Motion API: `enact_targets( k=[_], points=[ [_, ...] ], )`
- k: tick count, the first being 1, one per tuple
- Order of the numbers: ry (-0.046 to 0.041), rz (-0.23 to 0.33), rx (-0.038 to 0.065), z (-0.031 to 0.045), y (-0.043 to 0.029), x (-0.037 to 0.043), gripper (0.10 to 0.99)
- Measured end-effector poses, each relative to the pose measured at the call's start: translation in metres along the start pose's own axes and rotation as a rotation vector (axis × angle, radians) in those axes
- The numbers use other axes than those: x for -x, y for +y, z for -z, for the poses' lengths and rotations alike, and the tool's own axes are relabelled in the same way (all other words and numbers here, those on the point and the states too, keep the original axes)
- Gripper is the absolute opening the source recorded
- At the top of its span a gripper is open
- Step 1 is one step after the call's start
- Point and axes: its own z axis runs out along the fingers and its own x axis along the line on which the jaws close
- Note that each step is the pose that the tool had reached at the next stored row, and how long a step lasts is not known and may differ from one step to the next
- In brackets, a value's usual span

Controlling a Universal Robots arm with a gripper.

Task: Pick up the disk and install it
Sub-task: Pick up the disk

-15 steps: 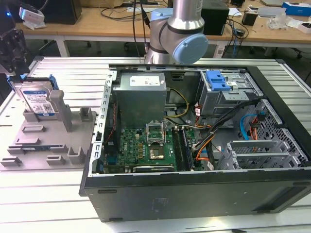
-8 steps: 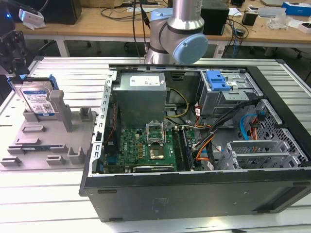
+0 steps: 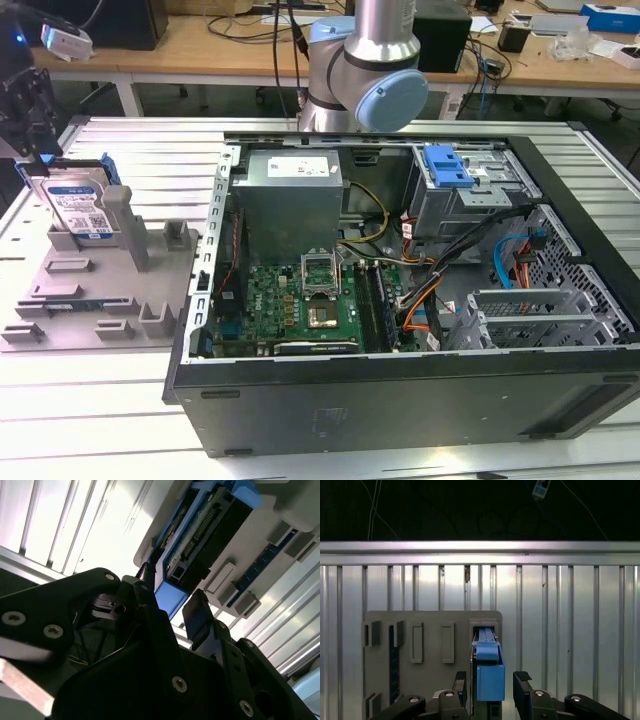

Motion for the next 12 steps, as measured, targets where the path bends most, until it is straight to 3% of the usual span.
enact_targets(
  k=[10, 11, 12],
  points=[
    [-0.0001, 0.001, 0.0, -0.0134, 0.0013, 0.0004, 0.498],
    [0.0, 0.001, -0.001, -0.0146, 0.0015, 0.0004, 0.482],
    [0.0, 0.001, 0.0, -0.0153, 0.0015, 0.0004, 0.408]
  ],
)
